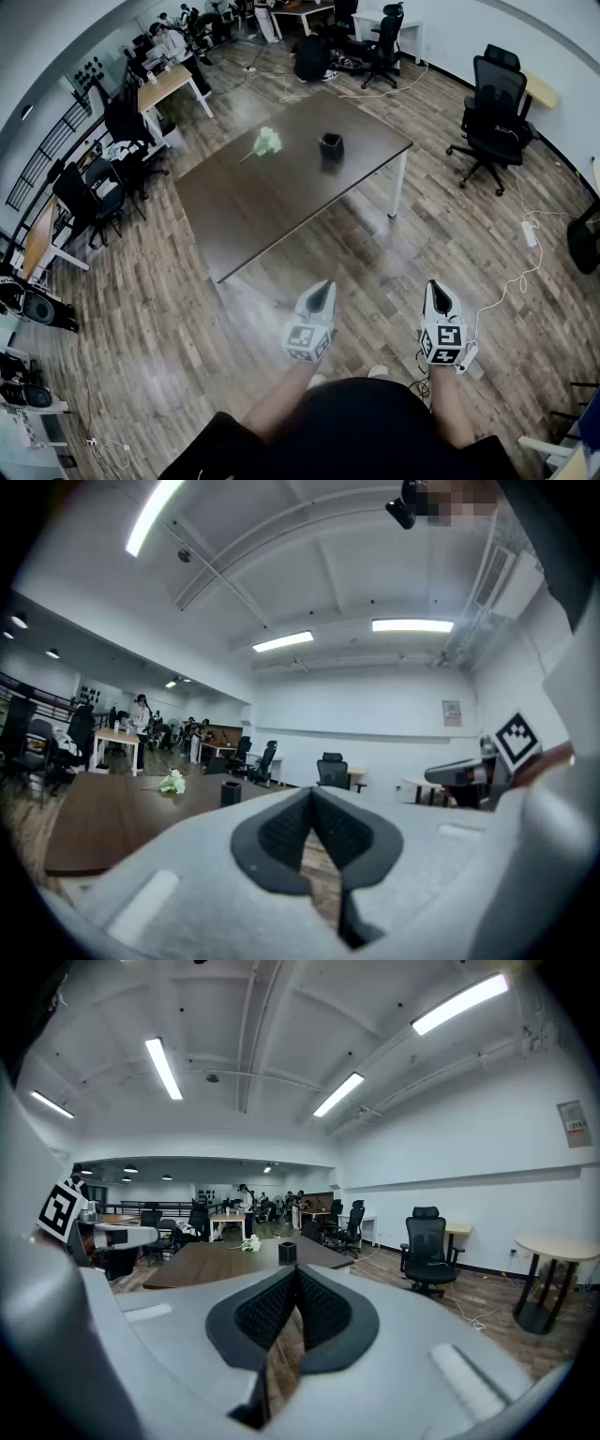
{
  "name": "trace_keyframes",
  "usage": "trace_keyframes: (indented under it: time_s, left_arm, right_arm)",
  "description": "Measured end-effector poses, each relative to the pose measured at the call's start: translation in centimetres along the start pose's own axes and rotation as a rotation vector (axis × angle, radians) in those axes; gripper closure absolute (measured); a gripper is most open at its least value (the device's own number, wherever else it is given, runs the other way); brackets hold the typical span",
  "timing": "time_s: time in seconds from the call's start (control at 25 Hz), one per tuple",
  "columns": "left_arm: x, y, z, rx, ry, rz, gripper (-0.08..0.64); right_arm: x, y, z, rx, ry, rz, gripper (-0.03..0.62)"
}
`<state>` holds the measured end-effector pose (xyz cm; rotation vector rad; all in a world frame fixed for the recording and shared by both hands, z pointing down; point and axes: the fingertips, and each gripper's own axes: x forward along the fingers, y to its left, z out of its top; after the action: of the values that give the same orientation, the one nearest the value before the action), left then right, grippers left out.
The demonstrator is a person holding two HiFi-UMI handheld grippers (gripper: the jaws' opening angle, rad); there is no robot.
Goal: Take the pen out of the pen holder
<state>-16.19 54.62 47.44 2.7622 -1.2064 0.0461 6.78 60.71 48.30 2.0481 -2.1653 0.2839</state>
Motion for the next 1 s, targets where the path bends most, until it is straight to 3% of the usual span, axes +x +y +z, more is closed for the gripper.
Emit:
trace_keyframes:
  time_s: [0.28, 0.76, 1.0]
  left_arm:
    - [2.0, -3.6, -1.2, 0.003, 0.005, 0.009, 0.558]
    - [5.4, -6.7, -1.3, 0.045, 0.004, 0.025, 0.558]
    - [10.1, -6.0, -1.9, 0.036, 0.005, -0.004, 0.558]
  right_arm:
    - [-0.9, -3.3, -0.8, 0.052, -0.031, 0.035, 0.591]
    - [0.0, -5.8, -0.9, 0.028, -0.039, 0.093, 0.591]
    - [2.9, -8.4, -1.4, 0.020, -0.023, 0.041, 0.592]
